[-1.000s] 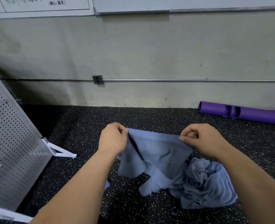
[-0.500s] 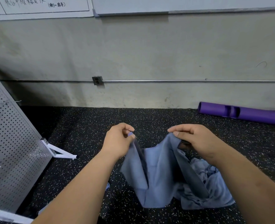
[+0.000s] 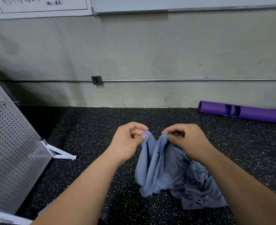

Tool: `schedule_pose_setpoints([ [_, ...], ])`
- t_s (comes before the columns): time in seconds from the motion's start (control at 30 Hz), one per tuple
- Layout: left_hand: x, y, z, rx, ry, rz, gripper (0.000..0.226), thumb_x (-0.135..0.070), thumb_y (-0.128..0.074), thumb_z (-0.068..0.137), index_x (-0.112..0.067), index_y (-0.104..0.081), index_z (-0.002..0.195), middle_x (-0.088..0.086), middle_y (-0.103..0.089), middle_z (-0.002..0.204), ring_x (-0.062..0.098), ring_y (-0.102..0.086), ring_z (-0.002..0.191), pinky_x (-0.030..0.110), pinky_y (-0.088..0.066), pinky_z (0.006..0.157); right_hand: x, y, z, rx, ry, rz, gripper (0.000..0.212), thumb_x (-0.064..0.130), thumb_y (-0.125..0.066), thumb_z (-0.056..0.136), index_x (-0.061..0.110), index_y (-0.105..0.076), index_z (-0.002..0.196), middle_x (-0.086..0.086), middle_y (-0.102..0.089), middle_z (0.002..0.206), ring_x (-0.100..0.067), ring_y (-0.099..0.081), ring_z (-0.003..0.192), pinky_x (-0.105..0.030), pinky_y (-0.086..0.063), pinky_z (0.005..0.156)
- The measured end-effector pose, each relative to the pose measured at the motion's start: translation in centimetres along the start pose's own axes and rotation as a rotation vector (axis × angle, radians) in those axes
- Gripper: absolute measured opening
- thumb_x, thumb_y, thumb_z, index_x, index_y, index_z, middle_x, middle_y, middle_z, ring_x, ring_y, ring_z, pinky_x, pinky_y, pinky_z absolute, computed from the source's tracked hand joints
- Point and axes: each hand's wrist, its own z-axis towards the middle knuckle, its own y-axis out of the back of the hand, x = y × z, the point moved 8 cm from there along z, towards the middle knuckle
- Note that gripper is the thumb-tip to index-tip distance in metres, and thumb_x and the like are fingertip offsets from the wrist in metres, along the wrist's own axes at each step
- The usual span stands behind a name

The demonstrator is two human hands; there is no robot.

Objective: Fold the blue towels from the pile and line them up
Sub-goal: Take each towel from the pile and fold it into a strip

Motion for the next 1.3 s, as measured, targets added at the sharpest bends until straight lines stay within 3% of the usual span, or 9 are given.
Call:
schedule_pose_setpoints([
  [0.17,-0.2,-0.3,-0.1,0.011,-0.027,0.017,0.026,0.001,-0.072,0.096,-0.023,-0.079,0.103,0.005,-0.077,0.091,0.009,-0.053,0.073,0.019,-0.048,0.071,0.3,-0.5,0.2,0.028,0.092,-0.088,0.019,0.016,-0.079,0.094,0.035,-0.081,0.092,0.018,-0.073,0.097,-0.003,-0.071,0.094,-0.025,-0.057,0.088],
  [0.33,-0.9,-0.8,-0.5,0.029,-0.061,0.042,0.022,-0.001,-0.073,0.096,-0.020,-0.081,0.103,0.010,-0.078,0.097,0.009,-0.055,0.076,0.017,-0.051,0.073,0.0,-1.6,0.1,0.106,0.080,-0.143,0.016,0.036,-0.066,0.103,0.036,-0.077,0.091,0.006,-0.074,0.081,-0.014,-0.064,0.070,-0.028,-0.051,0.068],
  [0.4,-1.1,-1.0,-0.6,0.035,-0.075,0.024,0.016,-0.006,-0.076,0.095,-0.019,-0.081,0.103,0.012,-0.078,0.100,0.010,-0.060,0.081,0.018,-0.054,0.080,0.0,-1.9,0.1,0.111,0.094,-0.174,0.018,0.038,-0.065,0.104,0.038,-0.074,0.089,0.002,-0.069,0.076,-0.006,-0.052,0.062,-0.022,-0.043,0.061],
  [0.53,-1.6,-1.8,-1.0,0.110,-0.106,-0.034,0.017,-0.015,-0.084,0.091,-0.017,-0.080,0.107,0.010,-0.080,0.099,0.013,-0.069,0.086,0.028,-0.059,0.087,0.2,-2.6,-0.1,0.132,0.121,-0.201,0.018,0.036,-0.062,0.105,0.037,-0.071,0.090,0.003,-0.065,0.073,-0.001,-0.047,0.061,-0.019,-0.039,0.058],
  [0.7,-1.6,-2.1,-0.8,0.119,-0.151,0.008,0.024,0.001,-0.084,0.087,-0.011,-0.077,0.106,0.013,-0.078,0.097,0.016,-0.069,0.083,0.035,-0.062,0.088,0.3,-2.9,-0.2,0.138,0.129,-0.214,0.023,0.044,-0.056,0.107,0.041,-0.068,0.087,0.002,-0.064,0.070,-0.003,-0.048,0.060,-0.023,-0.039,0.057],
  [1.03,-1.1,-2.0,-0.5,0.070,-0.120,-0.006,0.025,0.005,-0.074,0.092,-0.015,-0.074,0.107,0.008,-0.080,0.093,0.020,-0.063,0.080,0.048,-0.059,0.089,0.6,-2.0,-0.3,0.040,0.115,-0.067,0.012,0.024,-0.080,0.093,0.034,-0.074,0.090,0.009,-0.071,0.079,-0.001,-0.059,0.068,-0.015,-0.049,0.066],
  [1.3,-1.5,-1.8,-0.6,0.078,-0.123,-0.071,0.021,0.000,-0.080,0.091,-0.010,-0.073,0.108,0.011,-0.080,0.093,0.018,-0.067,0.082,0.041,-0.058,0.088,0.8,-2.2,-0.6,0.034,0.118,-0.059,0.013,0.023,-0.082,0.092,0.033,-0.075,0.088,0.011,-0.073,0.080,0.000,-0.061,0.068,-0.015,-0.050,0.066],
])
